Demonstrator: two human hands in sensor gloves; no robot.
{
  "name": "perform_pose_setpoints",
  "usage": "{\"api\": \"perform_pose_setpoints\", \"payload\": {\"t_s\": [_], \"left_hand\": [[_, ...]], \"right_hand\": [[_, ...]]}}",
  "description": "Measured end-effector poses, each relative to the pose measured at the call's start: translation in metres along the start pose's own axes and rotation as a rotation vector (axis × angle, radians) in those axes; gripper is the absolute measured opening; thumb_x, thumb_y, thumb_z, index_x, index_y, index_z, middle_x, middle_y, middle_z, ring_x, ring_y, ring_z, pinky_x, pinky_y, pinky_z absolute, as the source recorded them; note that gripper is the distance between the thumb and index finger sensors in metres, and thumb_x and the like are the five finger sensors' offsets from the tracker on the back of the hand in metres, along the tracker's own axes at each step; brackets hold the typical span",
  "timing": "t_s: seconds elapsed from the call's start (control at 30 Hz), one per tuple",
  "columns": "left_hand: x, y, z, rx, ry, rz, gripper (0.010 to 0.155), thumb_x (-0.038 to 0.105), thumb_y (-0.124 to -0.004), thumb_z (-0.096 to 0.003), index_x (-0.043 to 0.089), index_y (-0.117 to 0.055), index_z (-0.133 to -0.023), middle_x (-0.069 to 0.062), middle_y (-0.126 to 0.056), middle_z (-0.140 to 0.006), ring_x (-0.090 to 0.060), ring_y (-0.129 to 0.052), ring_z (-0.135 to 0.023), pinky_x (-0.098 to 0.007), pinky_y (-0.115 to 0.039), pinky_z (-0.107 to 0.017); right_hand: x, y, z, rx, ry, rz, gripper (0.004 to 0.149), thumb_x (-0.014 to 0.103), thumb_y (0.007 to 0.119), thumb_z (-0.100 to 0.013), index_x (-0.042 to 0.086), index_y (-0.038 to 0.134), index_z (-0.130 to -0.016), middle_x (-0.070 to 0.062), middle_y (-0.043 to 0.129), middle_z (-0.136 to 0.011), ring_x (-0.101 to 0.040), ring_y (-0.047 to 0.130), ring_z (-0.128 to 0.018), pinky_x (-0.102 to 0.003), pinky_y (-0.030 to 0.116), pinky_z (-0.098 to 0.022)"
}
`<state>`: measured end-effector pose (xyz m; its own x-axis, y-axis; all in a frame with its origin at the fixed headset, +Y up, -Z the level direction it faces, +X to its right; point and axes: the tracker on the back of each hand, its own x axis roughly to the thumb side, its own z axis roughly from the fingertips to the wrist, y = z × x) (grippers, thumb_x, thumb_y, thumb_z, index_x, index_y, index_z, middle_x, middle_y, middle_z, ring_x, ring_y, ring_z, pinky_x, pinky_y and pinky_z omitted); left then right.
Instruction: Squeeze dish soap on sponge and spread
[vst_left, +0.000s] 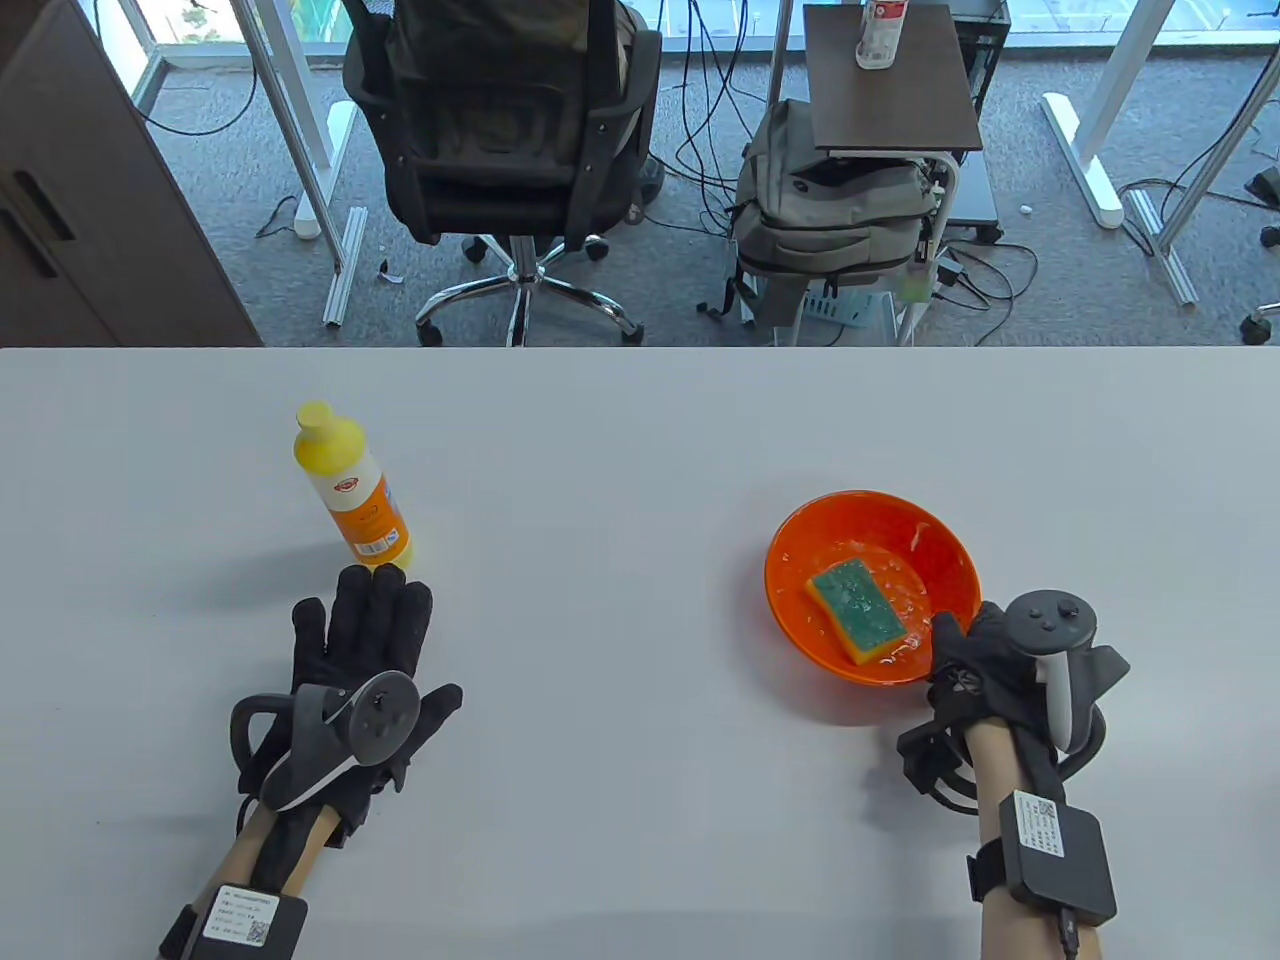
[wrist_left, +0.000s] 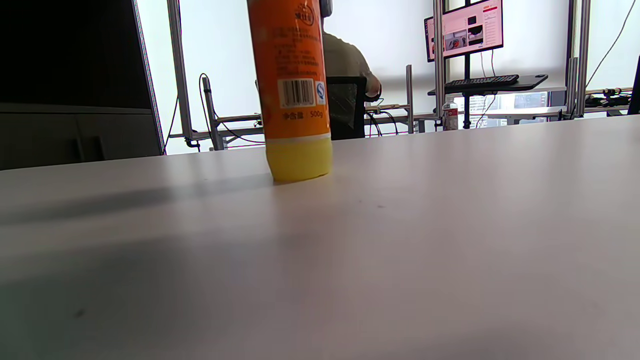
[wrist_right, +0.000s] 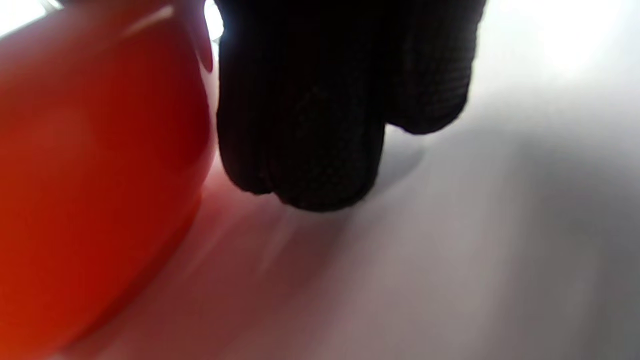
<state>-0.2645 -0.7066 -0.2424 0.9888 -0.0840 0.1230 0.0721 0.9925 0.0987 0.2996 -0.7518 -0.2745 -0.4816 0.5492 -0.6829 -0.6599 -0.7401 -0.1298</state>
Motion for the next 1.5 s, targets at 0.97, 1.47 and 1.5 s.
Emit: {"api": "perform_pose_setpoints", "payload": {"t_s": [0.97,1.47,1.5], "left_hand": [[-0.003,0.001,-0.001,-0.016,0.017,0.004,0.091,0.073,-0.060,-0.0339,0.038,-0.024,-0.109,0.007,-0.021,-0.122,-0.022,-0.020,-0.120,-0.059,-0.023,-0.086],[-0.009,0.002,-0.001,-0.024,0.034,0.018,0.090,0.072,-0.062,-0.0351,0.037,-0.024,-0.109,0.007,-0.022,-0.122,-0.023,-0.020,-0.120,-0.059,-0.023,-0.085],[-0.009,0.002,-0.001,-0.025,0.034,0.019,0.091,0.072,-0.062,-0.0352,0.037,-0.024,-0.110,0.007,-0.021,-0.122,-0.023,-0.020,-0.120,-0.059,-0.023,-0.085]], "right_hand": [[0.062,0.057,0.075,0.162,-0.295,-0.041,0.053,0.045,0.078,-0.039,0.007,0.085,-0.075,-0.007,0.112,-0.047,-0.021,0.113,-0.029,-0.034,0.094,-0.034],[0.073,0.114,0.118,0.364,-0.392,0.082,0.054,0.045,0.077,-0.040,0.007,0.082,-0.078,-0.006,0.111,-0.051,-0.021,0.114,-0.033,-0.035,0.094,-0.038],[0.073,0.115,0.118,0.362,-0.393,0.088,0.054,0.045,0.077,-0.040,0.007,0.082,-0.078,-0.006,0.111,-0.051,-0.021,0.114,-0.033,-0.035,0.094,-0.038]]}}
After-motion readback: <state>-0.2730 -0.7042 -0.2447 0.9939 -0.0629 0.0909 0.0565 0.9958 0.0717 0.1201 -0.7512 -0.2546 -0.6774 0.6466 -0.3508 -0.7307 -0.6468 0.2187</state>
